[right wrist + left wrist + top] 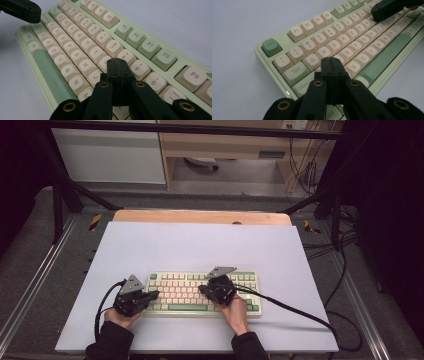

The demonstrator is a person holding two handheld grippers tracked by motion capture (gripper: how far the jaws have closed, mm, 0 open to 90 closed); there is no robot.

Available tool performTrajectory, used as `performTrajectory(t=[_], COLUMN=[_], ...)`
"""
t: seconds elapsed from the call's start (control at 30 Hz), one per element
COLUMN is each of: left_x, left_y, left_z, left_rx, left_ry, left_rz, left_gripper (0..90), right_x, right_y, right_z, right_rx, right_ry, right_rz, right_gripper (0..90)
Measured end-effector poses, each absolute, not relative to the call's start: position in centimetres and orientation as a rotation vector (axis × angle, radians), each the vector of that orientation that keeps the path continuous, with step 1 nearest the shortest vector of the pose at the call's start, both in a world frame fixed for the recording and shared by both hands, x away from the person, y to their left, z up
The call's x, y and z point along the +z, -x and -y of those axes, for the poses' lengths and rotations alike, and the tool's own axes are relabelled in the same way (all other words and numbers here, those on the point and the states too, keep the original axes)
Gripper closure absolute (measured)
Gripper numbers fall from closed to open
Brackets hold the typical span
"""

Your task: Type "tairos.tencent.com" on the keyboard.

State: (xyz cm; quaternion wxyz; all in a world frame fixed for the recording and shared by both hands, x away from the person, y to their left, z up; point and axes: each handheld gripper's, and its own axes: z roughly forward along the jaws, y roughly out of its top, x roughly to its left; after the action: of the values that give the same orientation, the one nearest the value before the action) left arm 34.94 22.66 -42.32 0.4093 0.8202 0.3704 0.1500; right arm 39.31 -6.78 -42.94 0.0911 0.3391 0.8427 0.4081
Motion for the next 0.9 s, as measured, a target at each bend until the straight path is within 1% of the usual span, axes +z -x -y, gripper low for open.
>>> performTrajectory(t=[0.43, 0.9], left_x=[-42.2, -42.0], left_y=[-34.9, -34.8], left_z=[-22.7, -22.1], left_rx=[0.38, 0.379], left_ry=[-2.063, -2.066], left_rz=[-0.928, -0.918], left_gripper=[90.0, 90.0], right_x=[-41.4, -41.3], right_y=[-38.3, -37.2], right_z=[7.9, 11.1], right_rx=[1.195, 1.236], right_ry=[-0.972, -1.013], right_rz=[-2.513, -2.501], right_gripper=[90.0, 90.0])
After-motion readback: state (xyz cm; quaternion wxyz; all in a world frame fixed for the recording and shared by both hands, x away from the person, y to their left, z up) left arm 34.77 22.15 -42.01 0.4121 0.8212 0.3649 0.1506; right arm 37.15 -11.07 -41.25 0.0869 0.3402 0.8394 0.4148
